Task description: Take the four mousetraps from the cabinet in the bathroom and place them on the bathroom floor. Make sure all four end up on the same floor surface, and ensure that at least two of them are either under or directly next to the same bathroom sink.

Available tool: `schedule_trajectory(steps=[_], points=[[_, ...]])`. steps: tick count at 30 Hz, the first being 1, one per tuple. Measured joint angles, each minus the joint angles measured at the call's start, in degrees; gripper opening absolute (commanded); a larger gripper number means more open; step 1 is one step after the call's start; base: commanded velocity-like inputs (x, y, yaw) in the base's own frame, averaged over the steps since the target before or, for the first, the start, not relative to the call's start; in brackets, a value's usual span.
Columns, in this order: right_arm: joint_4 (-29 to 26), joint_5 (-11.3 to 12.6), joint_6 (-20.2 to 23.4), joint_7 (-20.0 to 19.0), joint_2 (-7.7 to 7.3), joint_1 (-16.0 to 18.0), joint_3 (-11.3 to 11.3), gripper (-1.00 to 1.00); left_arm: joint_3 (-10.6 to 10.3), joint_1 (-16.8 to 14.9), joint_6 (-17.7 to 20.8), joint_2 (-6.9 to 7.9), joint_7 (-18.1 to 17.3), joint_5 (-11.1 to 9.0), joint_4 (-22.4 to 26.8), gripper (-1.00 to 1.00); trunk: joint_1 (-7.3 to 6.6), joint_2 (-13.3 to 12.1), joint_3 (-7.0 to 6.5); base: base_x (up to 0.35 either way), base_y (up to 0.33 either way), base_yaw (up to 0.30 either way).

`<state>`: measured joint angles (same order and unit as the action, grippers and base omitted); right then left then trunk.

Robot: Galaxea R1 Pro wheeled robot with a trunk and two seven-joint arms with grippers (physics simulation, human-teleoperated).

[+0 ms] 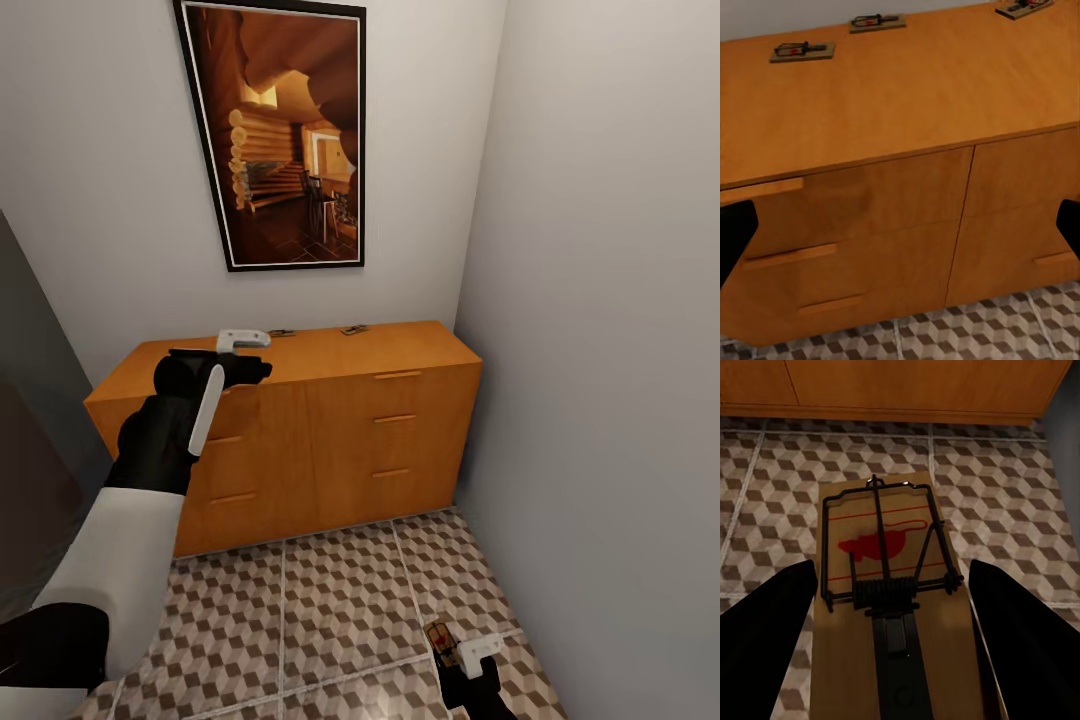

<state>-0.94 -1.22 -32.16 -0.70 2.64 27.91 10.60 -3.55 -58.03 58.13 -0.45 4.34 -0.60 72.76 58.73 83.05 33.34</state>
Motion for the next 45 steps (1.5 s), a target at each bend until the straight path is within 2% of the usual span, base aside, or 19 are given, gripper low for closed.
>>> schedule_trajectory(steps=[11,17,26,34,45], points=[[0.1,0.0,0.1,0.1,0.73,0.0,0.0,-1.0,-0.7,0.0,0.0,0.26,0.0,0.0,0.3,1.0,0.0,0.0,0.0,0.01,0.0,0.0],[0.1,0.0,0.1,0.2,0.68,0.0,0.0,-1.0,-0.8,0.0,0.0,0.28,0.0,0.0,0.3,1.0,-0.02,0.0,0.0,0.14,0.035,0.0],[0.1,0.0,0.1,0.1,0.44,0.0,0.0,-1.0,-0.8,0.0,0.0,1.41,0.0,0.0,0.2,1.0,-0.03,0.0,0.0,0.26,0.116,0.0],[0.1,0.0,0.1,0.1,0.19,0.0,0.0,-1.0,-0.9,0.0,0.0,1.83,0.0,0.0,0.1,1.0,-0.02,0.0,0.0,0.196,0.023,0.0],[0.1,0.0,0.1,0.2,0.17,0.0,0.0,-1.0,-0.9,0.0,0.0,1.88,0.0,0.0,-0.1,1.0,-0.01,0.0,0.0,0.048,0.001,0.0]])
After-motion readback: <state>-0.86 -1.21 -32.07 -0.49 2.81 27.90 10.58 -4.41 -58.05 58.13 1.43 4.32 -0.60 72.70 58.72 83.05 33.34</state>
